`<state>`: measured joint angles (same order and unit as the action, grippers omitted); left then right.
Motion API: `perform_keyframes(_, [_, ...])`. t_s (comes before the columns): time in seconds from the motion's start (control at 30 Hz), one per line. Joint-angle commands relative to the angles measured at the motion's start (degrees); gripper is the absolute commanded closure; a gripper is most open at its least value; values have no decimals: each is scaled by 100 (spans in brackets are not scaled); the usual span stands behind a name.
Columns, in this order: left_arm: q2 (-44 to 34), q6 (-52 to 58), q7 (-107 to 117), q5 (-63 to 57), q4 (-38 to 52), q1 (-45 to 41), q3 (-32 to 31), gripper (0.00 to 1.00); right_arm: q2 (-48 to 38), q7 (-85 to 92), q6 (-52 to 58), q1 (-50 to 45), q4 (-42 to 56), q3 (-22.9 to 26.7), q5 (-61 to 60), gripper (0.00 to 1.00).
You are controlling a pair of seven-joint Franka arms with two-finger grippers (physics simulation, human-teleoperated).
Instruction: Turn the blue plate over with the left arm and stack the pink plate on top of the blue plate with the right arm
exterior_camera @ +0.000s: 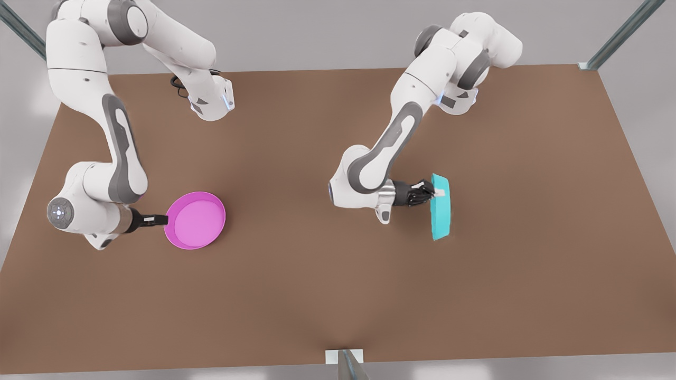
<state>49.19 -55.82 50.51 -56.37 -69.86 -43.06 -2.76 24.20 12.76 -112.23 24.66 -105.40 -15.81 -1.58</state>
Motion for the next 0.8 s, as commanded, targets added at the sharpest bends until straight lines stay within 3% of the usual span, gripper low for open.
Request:
perform_keyframes(0.0, [12,1,29,12,-1,-36,3,79,75,51,0,38,-7,-1,-26,0])
perform_keyframes(0.4, [724,388,724,-577,-1,-800,3,79,278,271,-1811,496,-1193,-1,-175,0])
perform_keyframes(0.67, [1014,564,961,-639,-1,-994,-6,79,383,271,-2013,373,-1510,-1,-518,0])
perform_keyframes(0.77, [1049,590,1057,-612,-1,-1029,-6,79,418,271,-2013,364,-1501,-1,-518,21])
